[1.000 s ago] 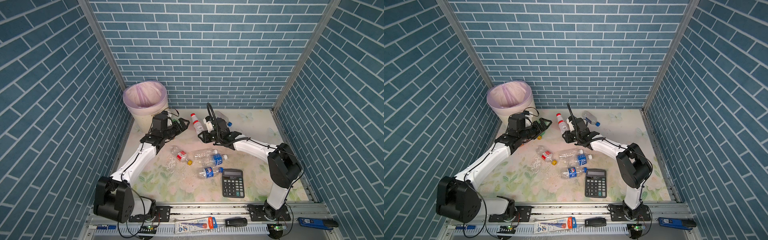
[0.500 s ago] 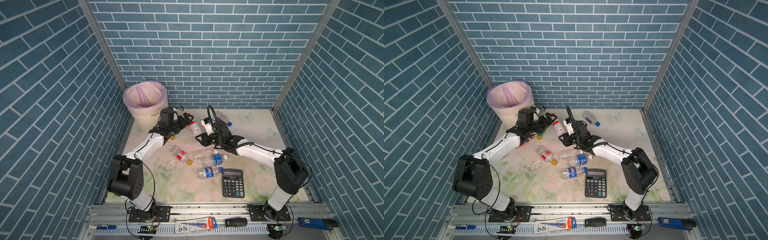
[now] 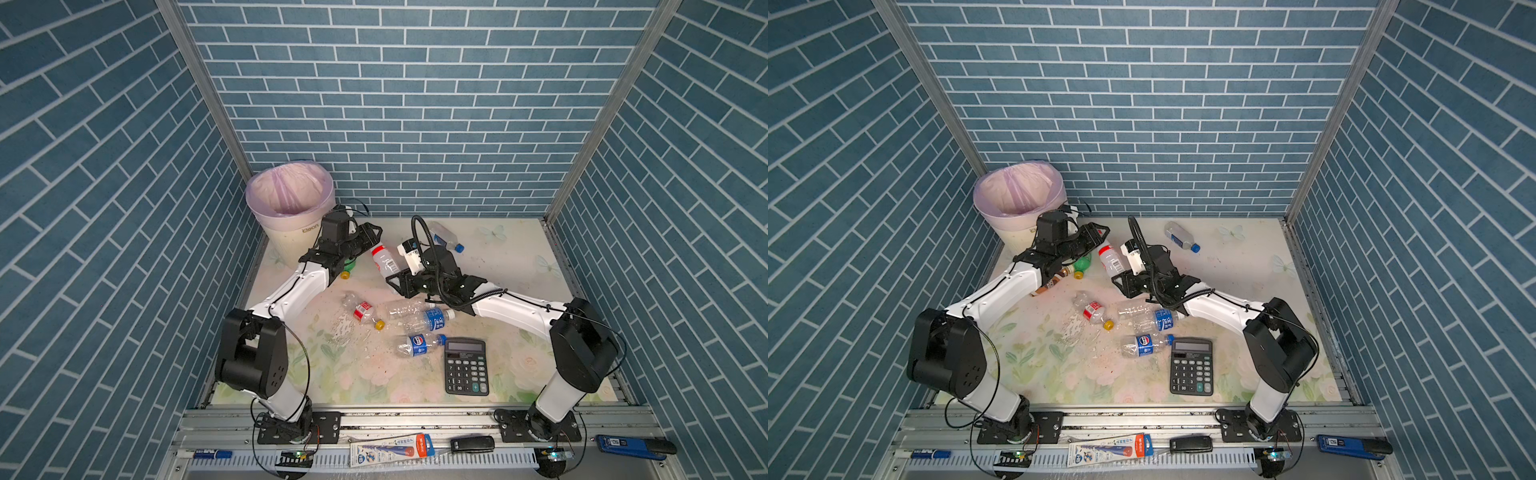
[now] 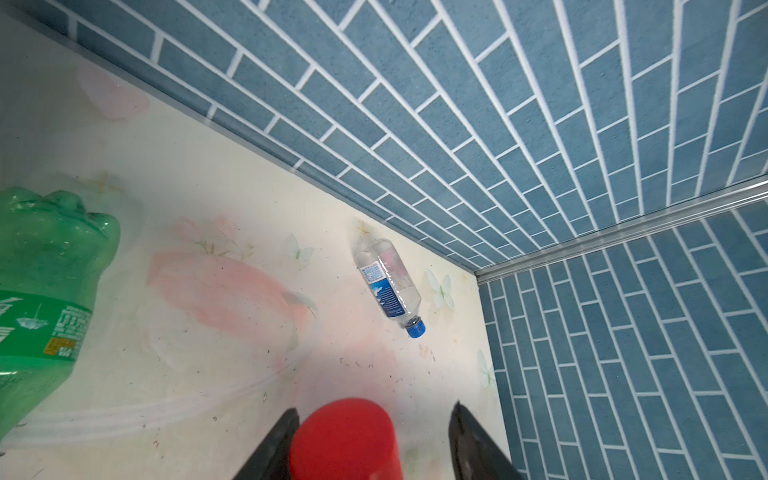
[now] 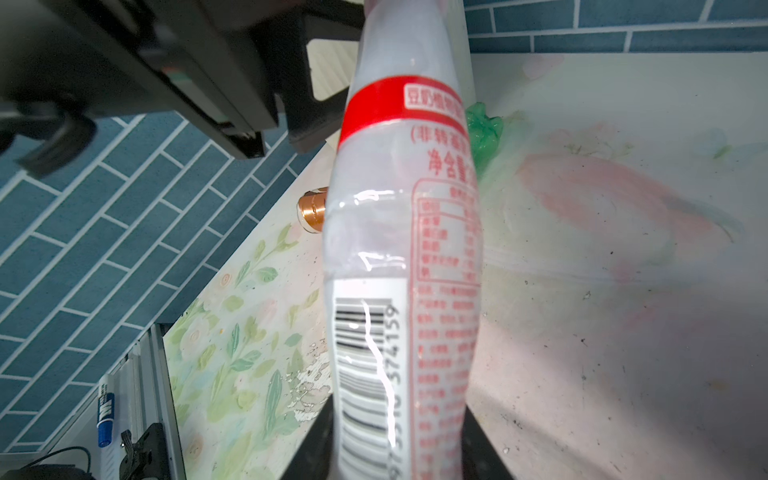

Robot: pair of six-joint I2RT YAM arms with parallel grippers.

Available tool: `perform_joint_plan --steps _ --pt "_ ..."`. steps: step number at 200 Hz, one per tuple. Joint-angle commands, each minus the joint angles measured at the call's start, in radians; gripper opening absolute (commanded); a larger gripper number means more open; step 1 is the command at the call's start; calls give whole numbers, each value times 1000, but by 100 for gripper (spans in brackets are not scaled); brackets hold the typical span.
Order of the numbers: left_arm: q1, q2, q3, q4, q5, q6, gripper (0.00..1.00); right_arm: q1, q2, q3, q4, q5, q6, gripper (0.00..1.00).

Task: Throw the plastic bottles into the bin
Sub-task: 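Close the left gripper on the red cap while right gripper holds the bottle, then carry the red-cap bottle toward the bin with left gripper while right arm draws back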

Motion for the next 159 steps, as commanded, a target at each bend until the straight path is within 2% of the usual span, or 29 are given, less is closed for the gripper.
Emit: perform_joint_plan --steps 1,49,84,117,144,159 --pt "-6 -10 -8 1 -19 34 58 16 -43 -29 38 6 -51 38" --pt "-6 -32 -2 -7 -26 59 41 30 -33 -35 45 17 -61 39" --pt "-6 -46 8 -30 -32 67 31 32 -40 -42 48 24 -74 48" --pt "-6 -53 37 -72 -37 96 25 30 -56 -56 58 31 -80 58" --pt "-5 -64 73 -137 -61 152 26 30 -81 -70 61 43 -84 70" --pt "-5 -81 104 -190 -97 205 26 31 -103 -70 54 52 -92 73"
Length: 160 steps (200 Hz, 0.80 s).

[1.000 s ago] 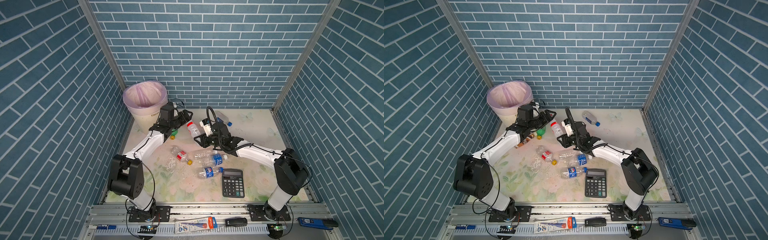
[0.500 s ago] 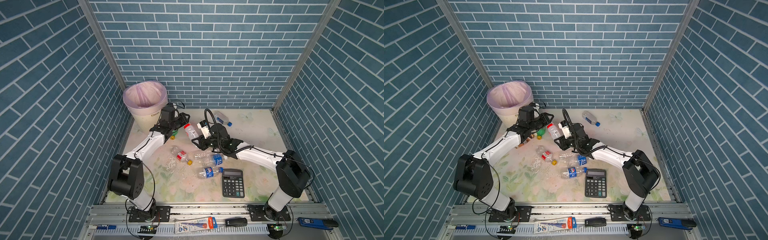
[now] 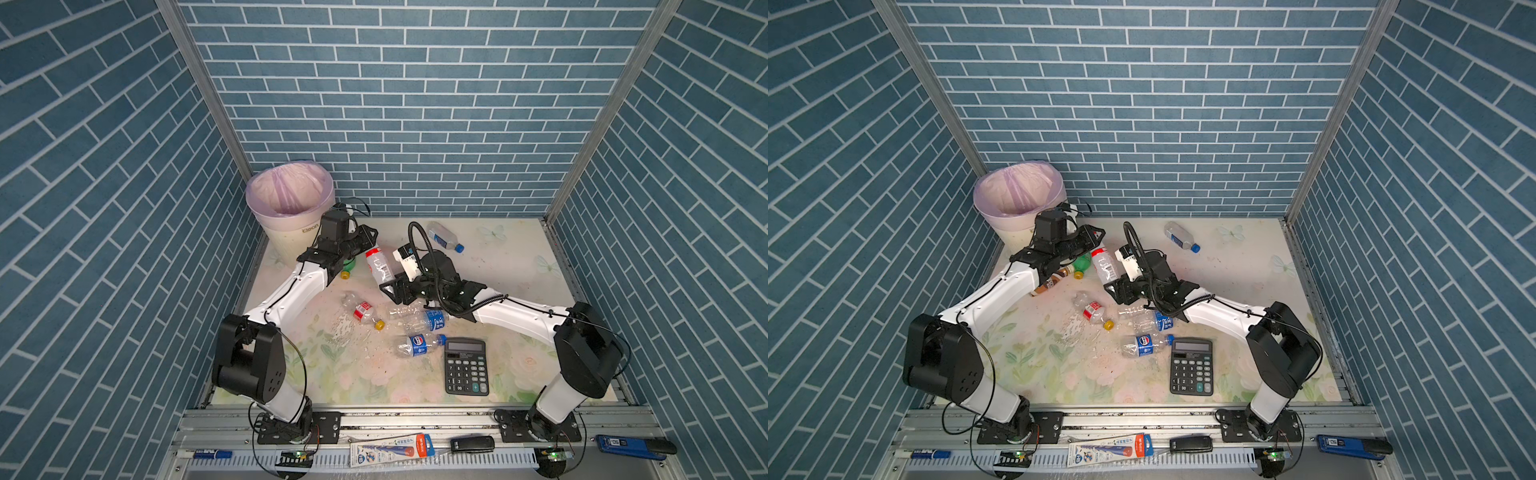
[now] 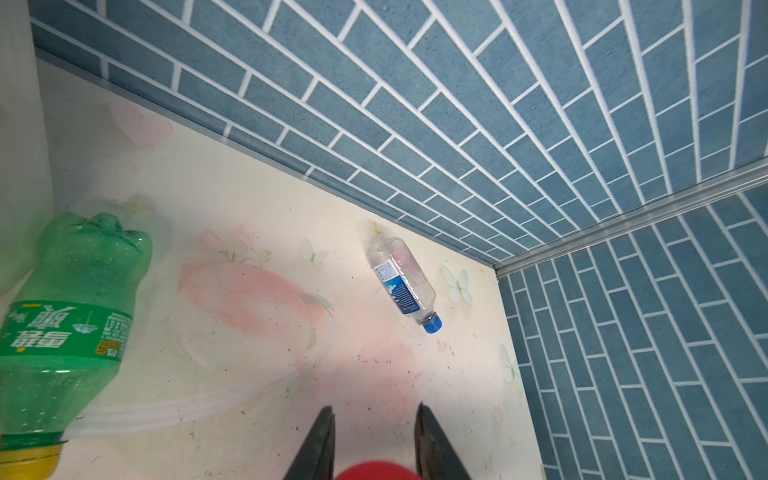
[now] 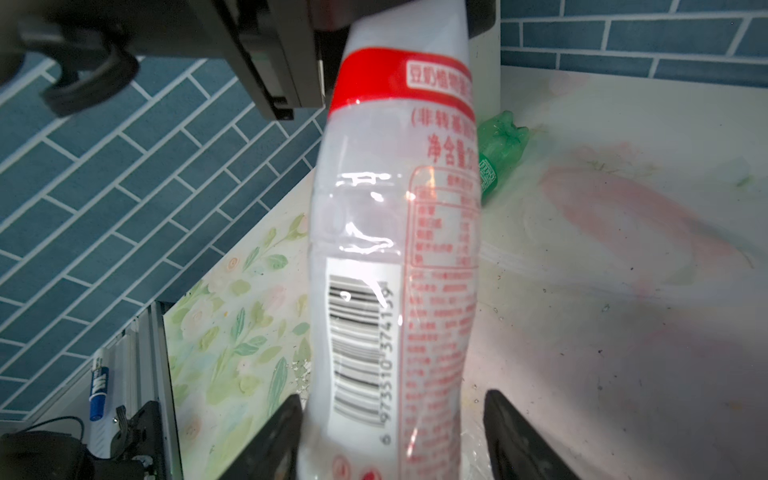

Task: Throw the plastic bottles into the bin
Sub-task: 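Carry the red-cap bottle toward the bin with left gripper while right arm draws back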

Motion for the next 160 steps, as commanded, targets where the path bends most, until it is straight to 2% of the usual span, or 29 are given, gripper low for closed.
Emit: perform_joint_plan --steps 1,33,48,78,96,130,160 --pt "3 -48 66 -93 -55 105 26 0 -67 -26 17 29 -36 73" --pt "13 -99 124 -165 -158 200 26 1 -111 -19 4 48 -48 84" --pt "14 -134 134 -178 -246 233 28 0 -127 2 -15 53 -65 87" --pt "19 -222 107 -110 -367 288 28 0 -160 60 -82 117 -149 97" --pt "22 -262 99 -53 -433 340 31 0 -169 107 -107 110 -171 99" --pt "46 -292 149 63 -527 457 31 4 -157 199 -127 72 -162 99" --pt "60 -275 266 165 -587 588 31 12 -128 282 -147 50 -165 99"
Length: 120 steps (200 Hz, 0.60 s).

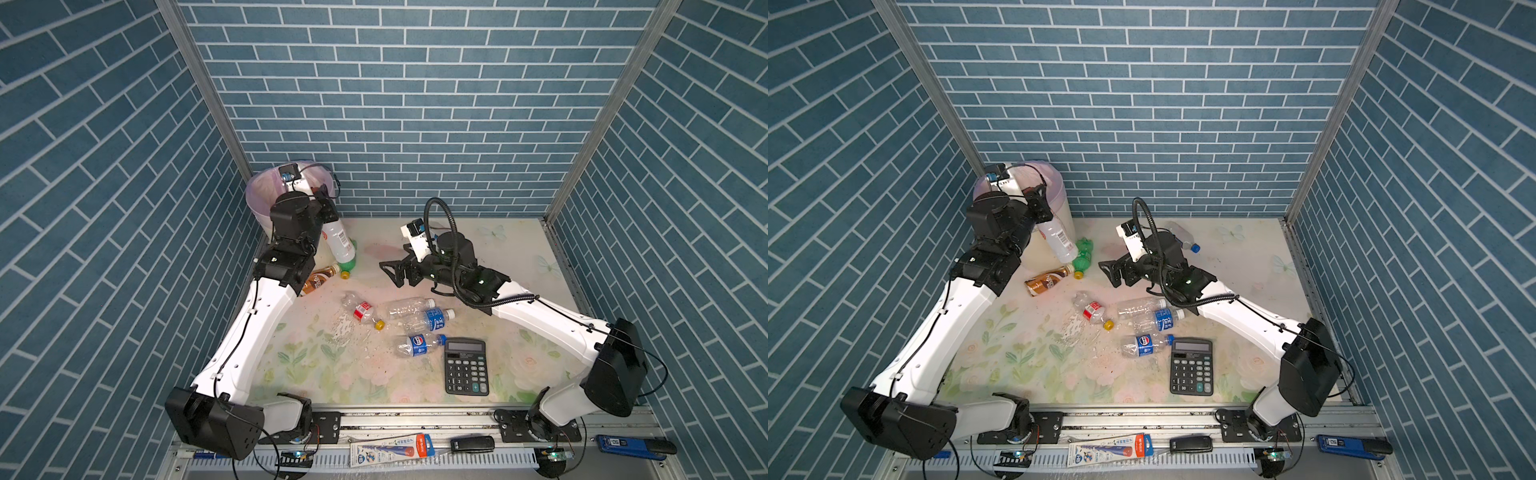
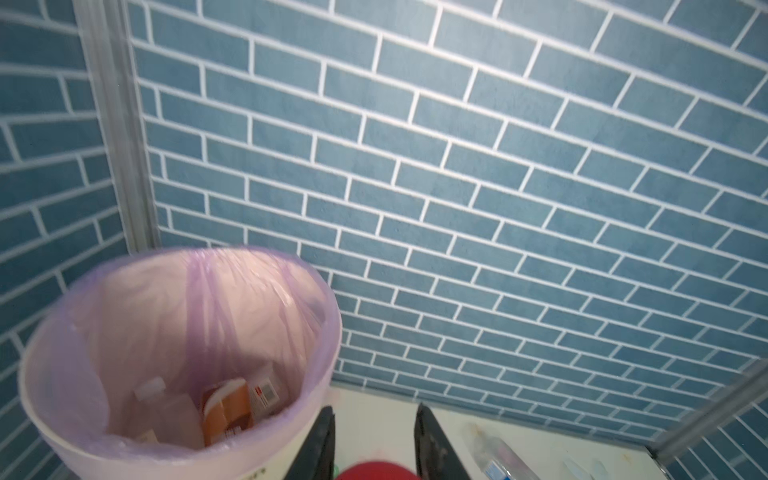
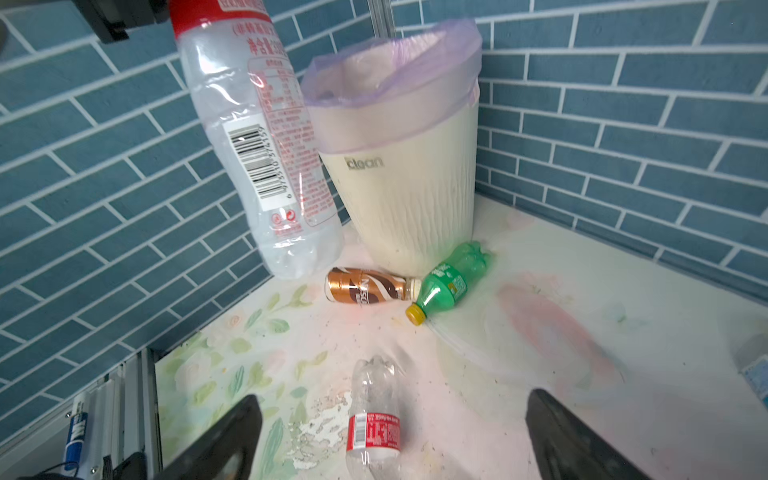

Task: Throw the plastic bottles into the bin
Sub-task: 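Carry the red-cap bottle toward the bin with left gripper while right arm draws back, then raise the red-cap bottle over the bin and open the left gripper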

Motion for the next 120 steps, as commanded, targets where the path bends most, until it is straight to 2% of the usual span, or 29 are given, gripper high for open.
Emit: perform_joint_plan --steps 1,53,89,103,120 --pt "14 7 106 141 -89 151 31 10 3 101 -24 -23 -43 99" --pt "35 72 315 293 -108 334 29 18 45 235 -55 -51 -65 99" --pt "50 120 462 370 -124 469 30 17 50 233 -57 -47 -80 99" --pt "69 152 524 348 -120 473 30 18 59 229 -53 -39 -82 99" --pt "113 207 582 298 -96 419 30 18 81 234 -49 -42 -81 99"
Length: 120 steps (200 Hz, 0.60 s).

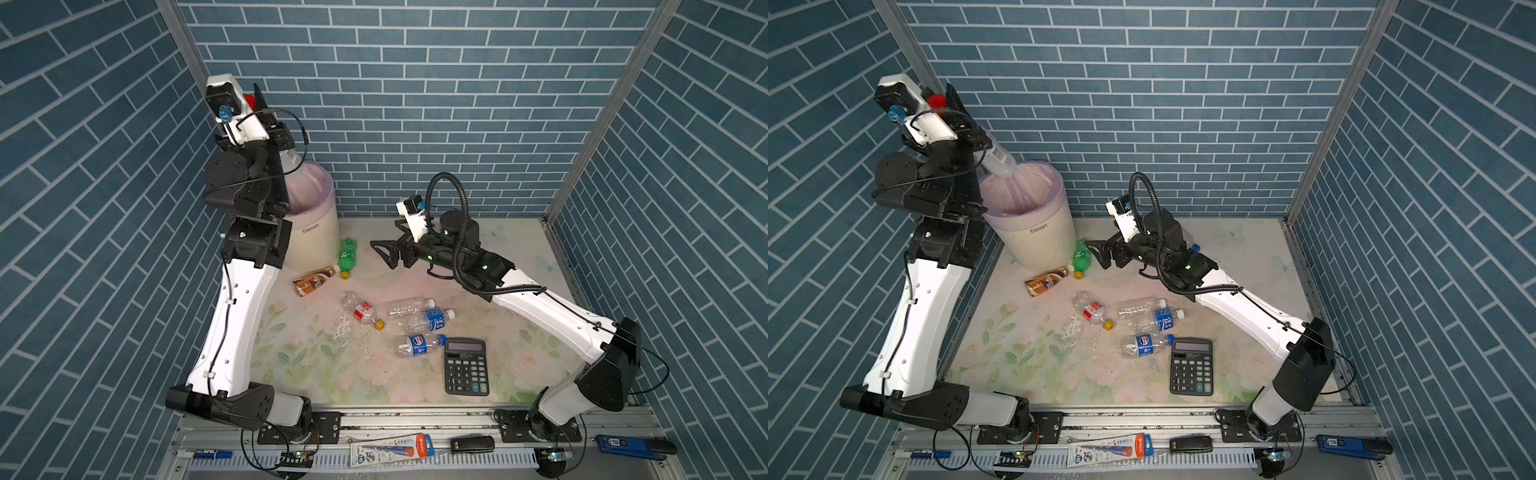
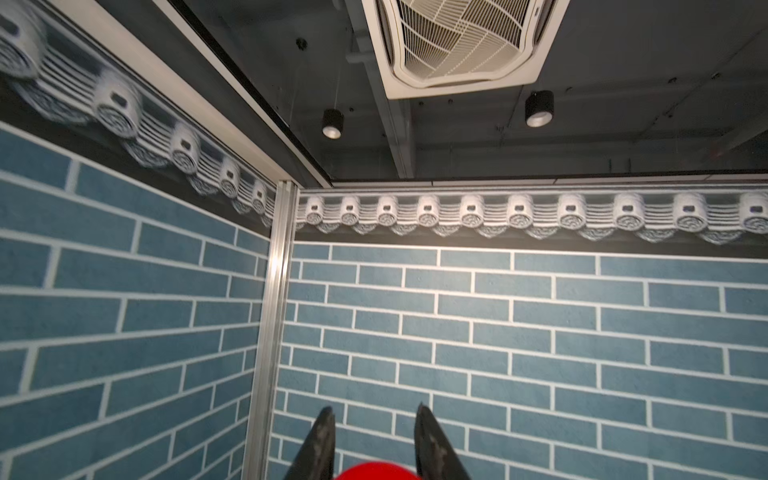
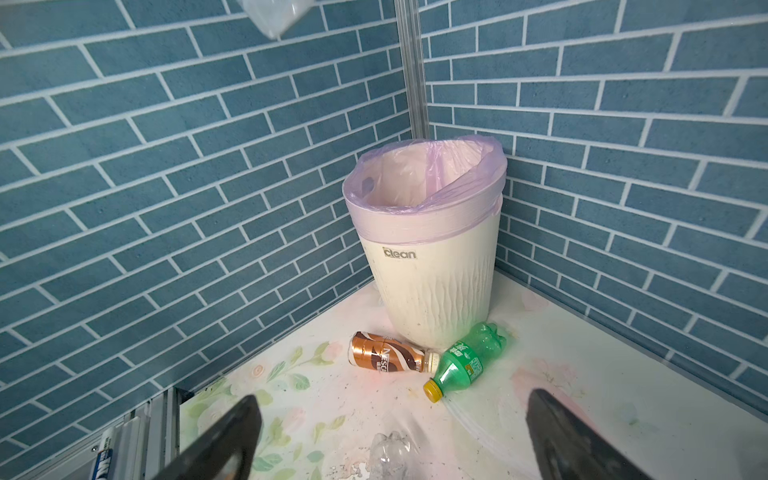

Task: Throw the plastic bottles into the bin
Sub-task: 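Raise the red-cap bottle over the bin and open the left gripper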

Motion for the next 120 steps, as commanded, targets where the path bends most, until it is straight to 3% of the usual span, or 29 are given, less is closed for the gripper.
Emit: perform_joint_plan --steps 1,31,37,43,55,66,120 --pt "50 63 68 -17 15 6 30 7 33 35 -6 -7 -36 99" --pt "130 242 167 -122 52 -96 29 8 75 69 -27 -27 -29 99" --pt "151 288 182 -146 54 -137 32 8 80 73 -31 -32 -28 99" --pt "174 334 207 -188 63 -185 44 6 83 74 -33 -34 -27 99" --pt "200 414 260 -282 90 -253 79 7 84 74 -42 -36 -26 99" --pt "199 445 252 -310 88 -260 99 7 81 70 -50 -42 -30 99" --pt "176 412 227 -375 127 -306 99 5 88 47 -32 -30 -32 99"
